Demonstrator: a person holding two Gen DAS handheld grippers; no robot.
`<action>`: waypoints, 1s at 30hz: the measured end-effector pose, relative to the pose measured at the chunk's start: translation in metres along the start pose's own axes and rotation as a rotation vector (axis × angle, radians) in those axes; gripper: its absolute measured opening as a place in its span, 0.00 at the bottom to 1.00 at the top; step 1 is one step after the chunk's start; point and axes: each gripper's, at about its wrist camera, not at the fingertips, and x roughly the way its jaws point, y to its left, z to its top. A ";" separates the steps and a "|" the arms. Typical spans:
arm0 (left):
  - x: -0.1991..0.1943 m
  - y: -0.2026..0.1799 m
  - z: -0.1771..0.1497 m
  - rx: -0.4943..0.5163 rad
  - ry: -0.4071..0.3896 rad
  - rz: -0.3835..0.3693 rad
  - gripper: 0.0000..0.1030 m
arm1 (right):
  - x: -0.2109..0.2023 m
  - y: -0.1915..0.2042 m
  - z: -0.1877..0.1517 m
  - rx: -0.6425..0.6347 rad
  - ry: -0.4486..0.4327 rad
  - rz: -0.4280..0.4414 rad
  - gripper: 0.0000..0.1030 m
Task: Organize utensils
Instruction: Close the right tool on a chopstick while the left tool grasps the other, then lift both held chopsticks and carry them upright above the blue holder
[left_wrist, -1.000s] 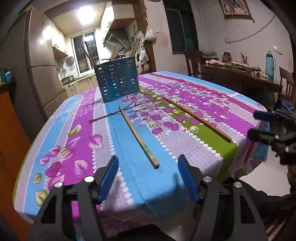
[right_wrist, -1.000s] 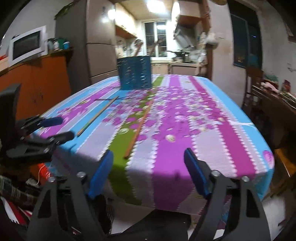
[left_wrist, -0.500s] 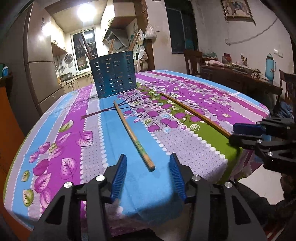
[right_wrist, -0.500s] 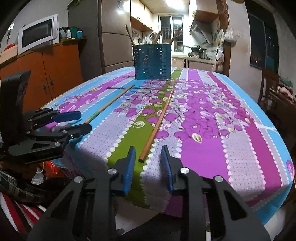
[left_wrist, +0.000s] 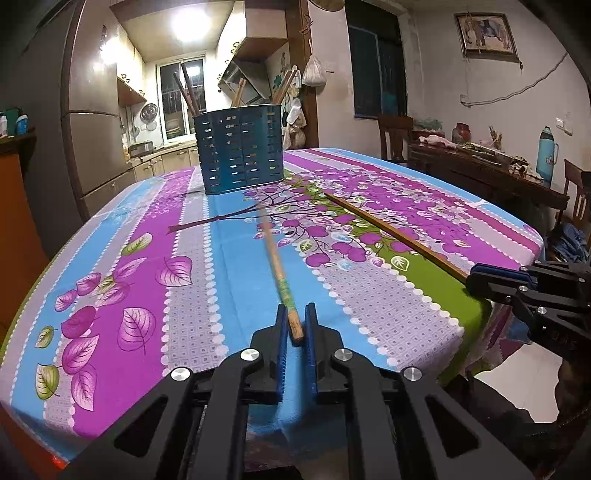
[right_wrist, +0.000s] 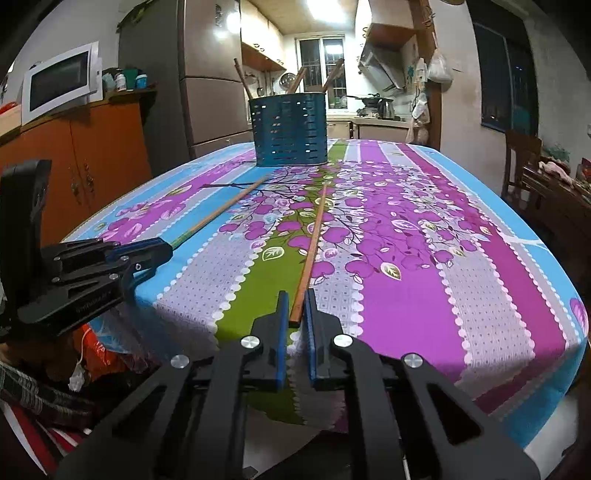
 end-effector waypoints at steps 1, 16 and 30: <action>0.000 0.001 0.000 -0.004 -0.001 0.004 0.08 | 0.000 0.000 0.000 0.005 -0.001 -0.001 0.06; -0.021 0.015 0.009 -0.033 -0.028 0.087 0.07 | -0.016 -0.007 0.019 0.021 -0.061 -0.029 0.05; -0.043 0.037 0.064 -0.049 -0.064 0.210 0.07 | -0.038 -0.007 0.075 -0.071 -0.221 -0.056 0.05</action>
